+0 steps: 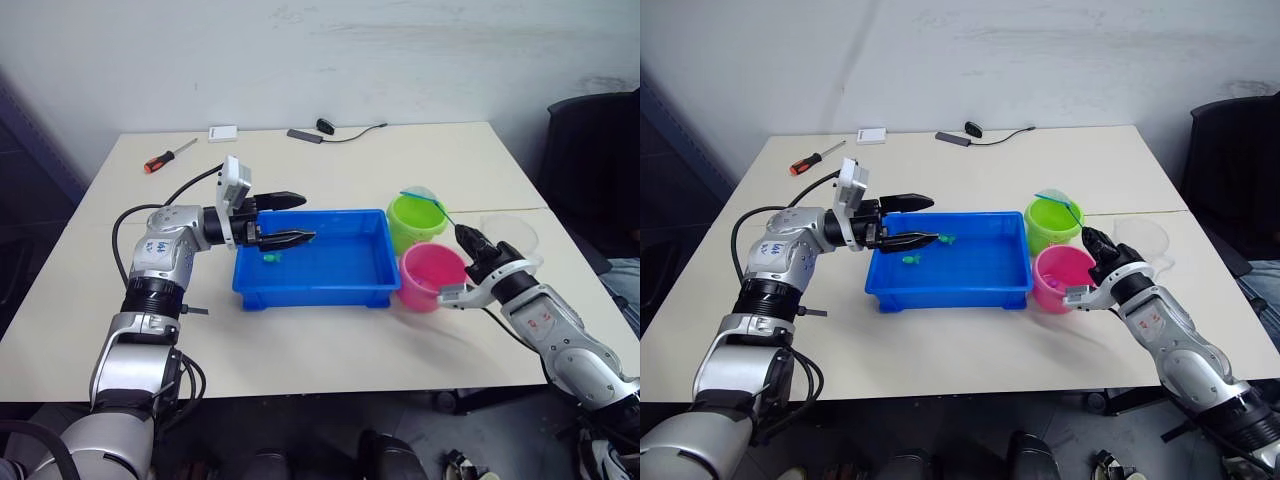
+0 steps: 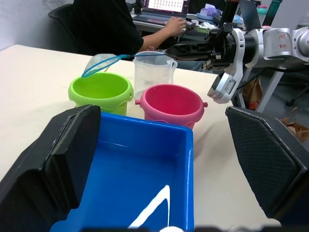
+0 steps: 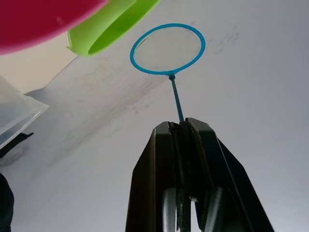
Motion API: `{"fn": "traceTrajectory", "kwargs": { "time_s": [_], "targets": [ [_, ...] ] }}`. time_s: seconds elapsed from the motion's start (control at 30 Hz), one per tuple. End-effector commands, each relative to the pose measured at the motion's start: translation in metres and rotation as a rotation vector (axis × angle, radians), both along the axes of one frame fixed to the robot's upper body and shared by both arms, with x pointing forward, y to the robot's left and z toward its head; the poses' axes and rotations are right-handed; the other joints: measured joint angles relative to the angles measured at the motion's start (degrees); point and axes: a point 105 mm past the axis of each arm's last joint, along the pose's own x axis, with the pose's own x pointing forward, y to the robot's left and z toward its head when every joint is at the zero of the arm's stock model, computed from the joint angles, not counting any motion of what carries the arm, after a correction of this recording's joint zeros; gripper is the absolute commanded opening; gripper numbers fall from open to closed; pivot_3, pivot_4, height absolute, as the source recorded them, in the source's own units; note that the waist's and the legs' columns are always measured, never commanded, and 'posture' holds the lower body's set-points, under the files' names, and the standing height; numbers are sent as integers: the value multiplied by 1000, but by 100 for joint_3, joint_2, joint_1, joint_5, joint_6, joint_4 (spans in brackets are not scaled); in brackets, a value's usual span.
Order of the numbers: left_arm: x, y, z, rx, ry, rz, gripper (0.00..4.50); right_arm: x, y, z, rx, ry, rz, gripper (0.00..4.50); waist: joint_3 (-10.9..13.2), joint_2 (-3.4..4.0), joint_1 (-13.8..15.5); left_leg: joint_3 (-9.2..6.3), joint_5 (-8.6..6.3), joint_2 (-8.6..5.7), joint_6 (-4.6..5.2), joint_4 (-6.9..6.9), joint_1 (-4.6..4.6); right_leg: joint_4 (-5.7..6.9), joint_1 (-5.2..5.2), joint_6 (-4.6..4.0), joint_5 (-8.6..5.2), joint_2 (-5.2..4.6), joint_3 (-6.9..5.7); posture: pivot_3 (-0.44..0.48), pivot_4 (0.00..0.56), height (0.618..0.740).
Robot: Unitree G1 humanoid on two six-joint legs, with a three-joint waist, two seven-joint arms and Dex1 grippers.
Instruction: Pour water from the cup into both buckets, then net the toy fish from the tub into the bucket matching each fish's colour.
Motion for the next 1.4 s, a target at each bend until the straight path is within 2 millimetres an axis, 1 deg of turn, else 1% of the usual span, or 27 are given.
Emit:
{"fn": "traceTrajectory", "kwargs": {
  "time_s": [0.03, 0.1, 0.13, 0.23, 0.27, 0.3, 0.4, 0.43, 0.47, 0.5, 0.57, 0.6, 0.7, 0.77, 0.83, 0.93, 1.07, 1.23, 1.4],
  "targets": [
    [-1, 4, 7, -9, -28, 7, 4482, 1, 2, 26, 144, -29, 2, 0, 0, -1, 0, -1, 0, 0, 0, 0, 0, 1, 0, 0, 0, 0, 0, 0, 150, 740],
    [-1, 8, 5, -16, -19, 22, 4482, 1, 7, 37, 236, -9, 18, 0, 0, 0, -4, -1, 0, 0, 0, 2, 0, 1, 1, -1, 0, 0, 0, 0, 150, 740],
    [-1, 12, 3, -11, -18, 39, 4482, 2, 7, 45, 331, 28, 26, 0, 0, 0, -9, -1, 0, 0, 0, 2, 1, 1, 1, -1, 1, 0, 0, 0, 150, 740],
    [1, 22, 2, -6, -30, 100, 4482, 4, 18, 64, 630, 185, 110, 0, 6, -8, -56, -4, 0, 2, 1, 2, 9, 5, 7, -3, 3, 2, 0, 0, 150, 740],
    [2, 23, 3, -9, -35, 114, 4482, 4, 19, 67, 686, 220, 119, 0, 11, -14, -65, -10, 0, 4, 2, 2, 14, 4, 16, -4, 3, 4, -4, 0, 150, 740],
    [2, 26, 4, -12, -43, 134, 4482, 4, 18, 69, 803, 285, 107, 0, 13, -19, -72, -17, 0, 6, 2, 2, 20, 4, 24, -4, 3, 5, -9, 0, 150, 740],
    [3, 31, 3, -4, -56, 175, 4482, 5, 22, 70, 1065, 468, 111, 0, 13, -25, -51, -29, -4, 8, 9, 8, 23, 4, 36, -7, 5, 3, -19, 0, 150, 740],
    [3, 34, 2, 5, -50, 202, 4482, 6, 23, 67, 1185, 561, 98, 0, 11, -19, -35, -30, -7, 7, 13, 11, 22, 4, 38, -8, 6, 1, -18, 0, 150, 740],
    [3, 35, 0, 11, -45, 221, 4482, 6, 26, 64, 1265, 635, 91, 0, 10, -15, -31, -30, -10, 6, 19, 19, 21, 9, 39, -8, 7, -2, -18, 0, 150, 740],
    [1, 39, -1, 18, -39, 241, 4482, 7, 31, 60, 1393, 740, 74, 0, 9, -4, -21, -28, -17, 5, 23, 28, 21, 16, 38, -11, 10, -4, -15, 0, 150, 740],
    [0, 46, -4, 37, -23, 292, 4482, 7, 45, 55, 1580, 912, 60, 0, 7, 9, -5, -28, -29, 7, 35, 47, 18, 34, 35, -13, 11, -4, -14, 0, 150, 740],
    [-1, 49, -6, 47, -18, 316, 4482, 5, 51, 51, 1647, 985, 45, 0, 6, 12, -4, -28, -30, 7, 37, 48, 18, 35, 33, -13, 11, -4, -13, 0, 150, 740],
    [-7, 58, -10, 51, 2, 365, 4482, 1, 63, 40, 1762, 1129, -35, 0, 1, 21, 19, -34, -45, 10, 63, 49, 16, 45, 22, -17, 9, -5, -16, 0, 150, 740],
    [-13, 65, -17, 62, 43, 415, 4482, -4, 80, 30, 1871, 1286, -110, 0, -3, 27, 20, -32, -45, 4, 62, 54, 12, 50, -1, -18, 9, -10, -15, 0, 150, 740],
    [-18, 69, -22, 75, 74, 446, 4482, -8, 93, 26, 1922, 1377, -164, 0, -7, 32, 4, -21, -44, 4, 60, 52, 3, 64, -14, -21, 11, -13, -5, 0, 150, 740],
    [-25, 74, -26, 95, 111, 462, 4482, -8, 100, 21, 1971, 1417, -258, 0, -7, 33, -2, -20, -45, 6, 60, 50, 5, 78, -18, -23, 9, -12, -5, 0, 150, 740],
    [-31, 84, -31, 96, 143, 488, 4482, -4, 107, 7, 1967, 1430, -417, 0, -11, 30, 6, -24, -46, 7, 59, 50, 10, 82, -22, -29, 6, -12, -7, 0, 150, 740],
    [-33, 91, -31, 86, 142, 534, 4482, 5, 111, -4, 2040, 1403, -527, 0, -13, 28, 8, -24, -48, 3, 56, 51, 6, 79, -27, -30, 6, -15, -9, 0, 150, 740],
    [-36, 92, -33, 85, 142, 549, 4482, 14, 116, -17, 2067, 1359, -590, 0, -13, 28, -4, -20, -47, 4, 54, 46, 7, 82, -27, -30, 6, -13, -7, 0, 150, 740]
  ]
}}
